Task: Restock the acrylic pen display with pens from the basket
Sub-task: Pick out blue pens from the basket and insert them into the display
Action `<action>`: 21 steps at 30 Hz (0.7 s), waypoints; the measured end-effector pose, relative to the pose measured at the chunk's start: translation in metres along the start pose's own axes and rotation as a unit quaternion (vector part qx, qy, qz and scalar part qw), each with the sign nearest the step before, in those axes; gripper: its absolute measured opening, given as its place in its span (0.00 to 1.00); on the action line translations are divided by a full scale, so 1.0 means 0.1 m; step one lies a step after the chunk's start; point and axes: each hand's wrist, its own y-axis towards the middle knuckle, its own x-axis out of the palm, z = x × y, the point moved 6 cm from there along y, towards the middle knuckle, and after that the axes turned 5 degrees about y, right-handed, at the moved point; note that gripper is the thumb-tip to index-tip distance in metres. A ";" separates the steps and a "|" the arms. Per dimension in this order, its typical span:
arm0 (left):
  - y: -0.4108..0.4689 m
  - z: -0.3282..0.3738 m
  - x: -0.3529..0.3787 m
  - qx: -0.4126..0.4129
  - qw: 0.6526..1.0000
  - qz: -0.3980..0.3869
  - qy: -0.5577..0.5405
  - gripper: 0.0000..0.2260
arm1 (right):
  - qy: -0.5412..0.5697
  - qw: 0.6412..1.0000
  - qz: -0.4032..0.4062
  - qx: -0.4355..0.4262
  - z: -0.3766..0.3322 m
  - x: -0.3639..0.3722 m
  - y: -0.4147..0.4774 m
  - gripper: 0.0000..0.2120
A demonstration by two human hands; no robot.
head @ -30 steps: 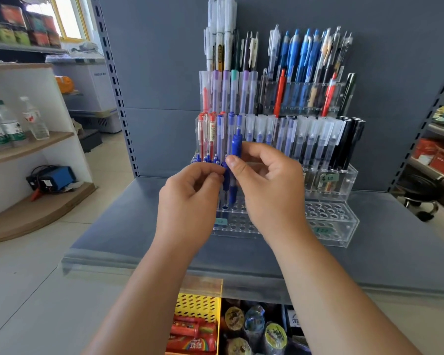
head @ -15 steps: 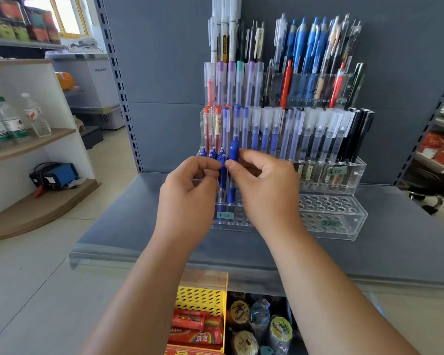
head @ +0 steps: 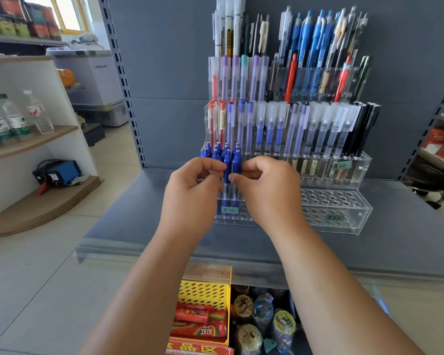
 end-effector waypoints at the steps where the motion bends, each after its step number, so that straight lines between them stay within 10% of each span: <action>1: 0.00 -0.01 0.00 -0.001 1.000 -0.001 -0.001 0.15 | -0.009 1.000 0.000 -0.004 -0.01 0.00 0.00 0.04; 11: -0.10 -0.08 0.01 0.009 0.999 -0.021 0.038 0.20 | -0.072 0.997 -0.019 -0.008 -0.06 -0.09 -0.18 0.24; 21: -1.05 -0.62 -0.09 0.055 0.972 -0.081 0.213 0.16 | -0.198 0.964 -0.152 -0.090 -0.14 -0.16 -1.21 0.12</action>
